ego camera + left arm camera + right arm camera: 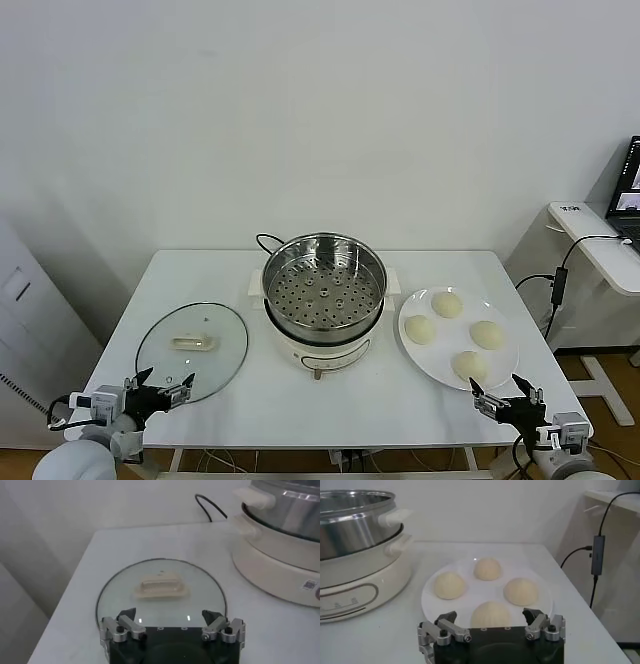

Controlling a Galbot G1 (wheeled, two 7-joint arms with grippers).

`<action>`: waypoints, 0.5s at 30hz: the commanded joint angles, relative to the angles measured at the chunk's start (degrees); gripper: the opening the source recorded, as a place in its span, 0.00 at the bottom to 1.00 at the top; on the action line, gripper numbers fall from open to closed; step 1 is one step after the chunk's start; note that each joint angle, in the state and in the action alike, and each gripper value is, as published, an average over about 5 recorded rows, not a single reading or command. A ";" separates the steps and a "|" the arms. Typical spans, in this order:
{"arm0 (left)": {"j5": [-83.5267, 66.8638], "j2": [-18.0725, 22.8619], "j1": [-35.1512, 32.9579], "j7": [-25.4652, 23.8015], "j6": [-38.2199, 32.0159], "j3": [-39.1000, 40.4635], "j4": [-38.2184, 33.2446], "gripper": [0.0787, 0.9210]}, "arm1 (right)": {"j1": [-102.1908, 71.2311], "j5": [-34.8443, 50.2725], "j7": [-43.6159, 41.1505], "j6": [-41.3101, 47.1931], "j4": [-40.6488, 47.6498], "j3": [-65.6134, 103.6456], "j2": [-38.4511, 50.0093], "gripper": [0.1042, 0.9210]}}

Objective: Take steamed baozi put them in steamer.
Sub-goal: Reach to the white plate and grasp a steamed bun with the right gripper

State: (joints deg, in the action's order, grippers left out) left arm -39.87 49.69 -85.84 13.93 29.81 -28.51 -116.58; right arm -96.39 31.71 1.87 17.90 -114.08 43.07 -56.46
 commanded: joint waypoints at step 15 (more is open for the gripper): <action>3.44 -0.29 0.97 -0.89 1.84 0.21 0.20 0.88 | 16.06 -50.65 -8.70 -14.61 14.75 -0.72 11.89 0.88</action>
State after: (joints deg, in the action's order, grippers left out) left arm -38.39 49.36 -85.39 13.19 30.91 -28.42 -116.42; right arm -85.76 -0.60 -4.76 8.42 -104.47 42.33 -48.47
